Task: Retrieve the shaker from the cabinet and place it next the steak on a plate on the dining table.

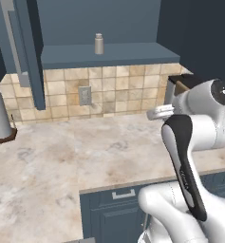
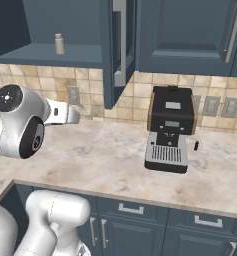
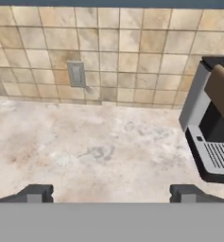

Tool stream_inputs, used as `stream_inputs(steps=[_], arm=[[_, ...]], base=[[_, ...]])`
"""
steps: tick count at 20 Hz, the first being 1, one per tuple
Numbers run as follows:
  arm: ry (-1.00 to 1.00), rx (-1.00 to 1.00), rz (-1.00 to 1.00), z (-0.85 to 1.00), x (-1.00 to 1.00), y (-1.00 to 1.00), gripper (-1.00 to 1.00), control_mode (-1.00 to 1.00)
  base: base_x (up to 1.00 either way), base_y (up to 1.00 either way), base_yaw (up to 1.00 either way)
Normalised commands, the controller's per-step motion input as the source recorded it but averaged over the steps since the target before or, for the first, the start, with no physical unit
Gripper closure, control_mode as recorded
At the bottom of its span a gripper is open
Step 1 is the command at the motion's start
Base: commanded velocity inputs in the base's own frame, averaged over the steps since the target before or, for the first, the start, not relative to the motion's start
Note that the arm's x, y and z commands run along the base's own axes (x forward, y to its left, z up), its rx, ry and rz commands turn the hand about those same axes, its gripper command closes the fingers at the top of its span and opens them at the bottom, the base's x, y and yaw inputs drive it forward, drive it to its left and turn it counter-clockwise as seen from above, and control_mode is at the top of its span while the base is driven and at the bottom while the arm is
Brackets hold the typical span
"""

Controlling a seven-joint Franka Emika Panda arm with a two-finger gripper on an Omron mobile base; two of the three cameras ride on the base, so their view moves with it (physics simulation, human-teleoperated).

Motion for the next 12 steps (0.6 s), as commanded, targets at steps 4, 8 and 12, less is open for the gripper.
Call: stream_inputs(steps=[4,8,12], arm=[[-0.2,0.0,0.0,0.89,-0.2,0.13,-1.0,-1.0],[-0.08,0.0,0.0,0.87,-0.07,0.0,-1.0,-1.0],[-0.07,-0.11,0.0,0.97,0.0,0.34,-1.0,-1.0]], base=[[0.0,0.0,0.0],[0.0,0.0,0.0],[0.0,0.0,0.0]])
